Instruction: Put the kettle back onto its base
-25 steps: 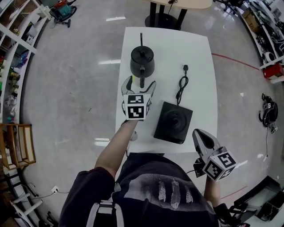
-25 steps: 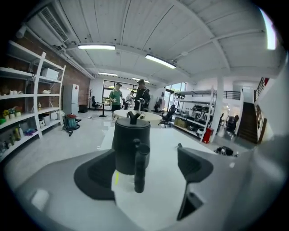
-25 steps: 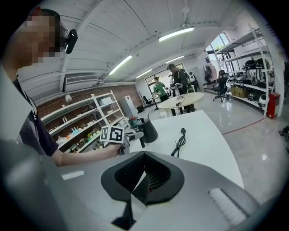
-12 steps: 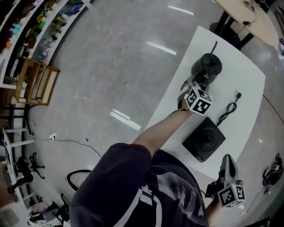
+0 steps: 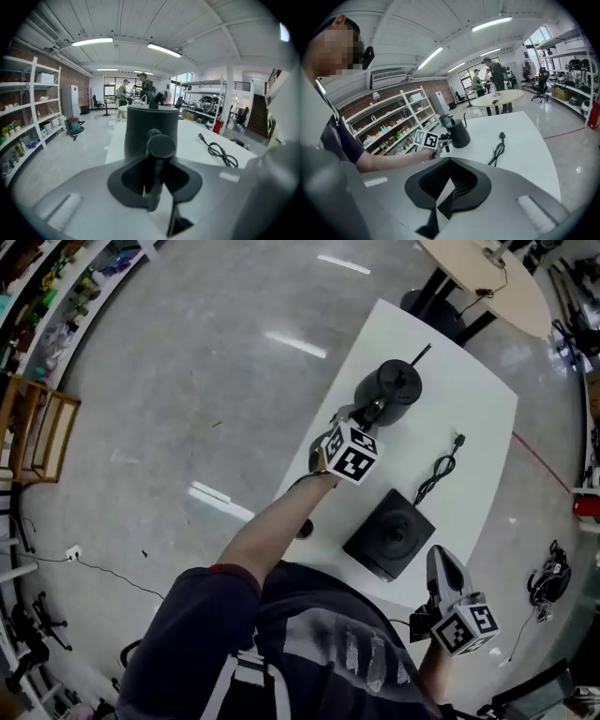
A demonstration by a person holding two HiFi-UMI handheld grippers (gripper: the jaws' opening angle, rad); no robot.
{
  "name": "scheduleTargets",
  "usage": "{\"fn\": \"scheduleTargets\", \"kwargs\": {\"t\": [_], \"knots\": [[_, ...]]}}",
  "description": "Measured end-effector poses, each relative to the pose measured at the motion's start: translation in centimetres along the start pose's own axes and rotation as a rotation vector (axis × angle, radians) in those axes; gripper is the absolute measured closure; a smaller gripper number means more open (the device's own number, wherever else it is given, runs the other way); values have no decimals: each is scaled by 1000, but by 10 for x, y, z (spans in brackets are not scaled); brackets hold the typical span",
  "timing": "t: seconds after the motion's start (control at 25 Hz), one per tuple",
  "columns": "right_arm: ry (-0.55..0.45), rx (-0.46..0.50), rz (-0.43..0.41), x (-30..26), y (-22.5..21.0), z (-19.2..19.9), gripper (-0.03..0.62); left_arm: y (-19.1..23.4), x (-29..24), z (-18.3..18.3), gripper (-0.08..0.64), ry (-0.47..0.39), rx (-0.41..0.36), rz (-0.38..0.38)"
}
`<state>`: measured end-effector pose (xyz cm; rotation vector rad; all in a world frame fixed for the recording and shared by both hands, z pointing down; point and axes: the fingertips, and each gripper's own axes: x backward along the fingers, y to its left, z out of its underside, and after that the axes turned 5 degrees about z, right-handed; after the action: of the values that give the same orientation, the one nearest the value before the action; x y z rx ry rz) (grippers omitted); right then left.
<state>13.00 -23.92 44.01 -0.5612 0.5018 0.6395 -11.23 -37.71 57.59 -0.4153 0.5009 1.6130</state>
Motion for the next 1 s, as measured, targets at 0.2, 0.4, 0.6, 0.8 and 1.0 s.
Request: {"fn": "scheduleTargets", "kwargs": {"t": [0.2,0.4,0.6,0.8,1.0], "knots": [[1,-10,6,-5,-7,-2,592,2,-3,-1,489,21,-6,45],[-23,-44,45,4,-13,2,592,3,-2,1,494,28,-18,73],[-43,-72,75,11,-19,9,592,7,4,-1,499,3,-18,85],[-51,-71,93,14,-17,11,592,10,19,-13,499,-55,-14,96],[-65,-74,95,14,-15,14,592,11,31,-23,500,-94,-1,129]]}}
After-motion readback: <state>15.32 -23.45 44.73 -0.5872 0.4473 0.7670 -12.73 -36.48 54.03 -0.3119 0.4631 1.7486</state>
